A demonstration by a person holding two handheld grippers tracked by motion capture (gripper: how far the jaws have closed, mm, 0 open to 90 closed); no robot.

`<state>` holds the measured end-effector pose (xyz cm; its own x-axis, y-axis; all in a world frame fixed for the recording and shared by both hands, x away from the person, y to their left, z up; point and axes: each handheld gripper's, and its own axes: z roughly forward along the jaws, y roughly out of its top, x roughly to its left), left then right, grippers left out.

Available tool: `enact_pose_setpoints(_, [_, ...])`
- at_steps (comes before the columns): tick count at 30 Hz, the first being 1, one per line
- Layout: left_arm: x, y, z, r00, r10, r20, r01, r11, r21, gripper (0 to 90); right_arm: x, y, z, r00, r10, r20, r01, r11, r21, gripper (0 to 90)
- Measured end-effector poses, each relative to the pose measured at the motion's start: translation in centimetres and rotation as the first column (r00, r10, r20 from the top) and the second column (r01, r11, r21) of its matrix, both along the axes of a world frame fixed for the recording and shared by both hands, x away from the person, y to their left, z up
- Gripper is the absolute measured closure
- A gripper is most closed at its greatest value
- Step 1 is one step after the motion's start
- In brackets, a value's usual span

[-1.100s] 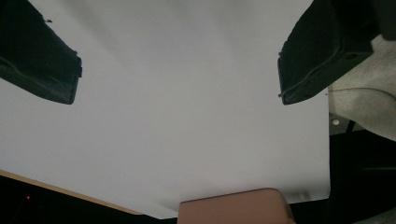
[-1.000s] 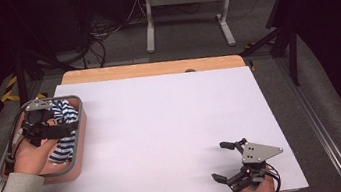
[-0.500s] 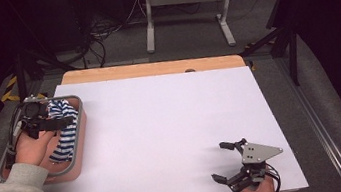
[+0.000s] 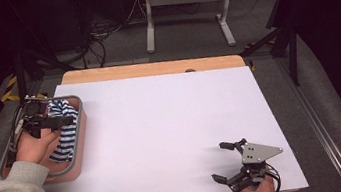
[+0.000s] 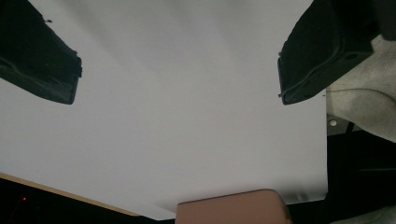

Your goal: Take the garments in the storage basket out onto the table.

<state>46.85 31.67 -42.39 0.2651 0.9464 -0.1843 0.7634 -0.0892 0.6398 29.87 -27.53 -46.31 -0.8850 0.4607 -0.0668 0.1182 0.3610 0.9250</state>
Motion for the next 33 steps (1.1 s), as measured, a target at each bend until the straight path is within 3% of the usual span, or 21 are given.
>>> enact_pose_setpoints(5, [0.4, -0.1, -0.3, 0.9993, -0.008, -0.037, 0.007, 0.9998, -0.02, 14.9, 0.0, 0.0, 0.0, 1.0, 0.002, 0.0, -0.002, 1.0, -0.002, 0.1])
enact_pose_setpoints(12, [0.8, 0.0, -0.6, 0.997, -0.009, -0.077, 0.005, 0.9985, -0.055, 22.5, 0.0, 0.0, -0.1, 1.0, 0.003, -0.003, -0.003, 1.0, -0.003, 0.1])
enact_pose_setpoints(14, [0.9, 0.0, -0.7, 0.9952, -0.021, -0.095, 0.013, 0.9966, -0.081, 27.6, 0.0, 0.0, -0.1, 1.0, 0.005, -0.005, -0.005, 1.0, -0.002, 0.1])
enact_pose_setpoints(20, [1.1, -0.3, -1.1, 0.9899, -0.057, -0.13, 0.045, 0.9946, -0.094, 37.3, 0.1, 0.0, -0.1, 0.9999, 0.008, -0.007, -0.008, 1.0, -0.003, 0.1])
enact_pose_setpoints(24, [1.3, -0.3, -1.2, 0.9863, -0.057, -0.155, 0.039, 0.9923, -0.117, 43.6, 0.1, 0.1, -0.1, 0.9999, 0.008, -0.009, -0.008, 1.0, -0.004, 0.1])
enact_pose_setpoints(33, [1.3, -0.5, -1.3, 0.984, -0.067, -0.165, 0.049, 0.9925, -0.112, 59.1, 0.1, 0.1, -0.1, 0.9999, 0.011, -0.009, -0.012, 0.9999, -0.004, 0.1])
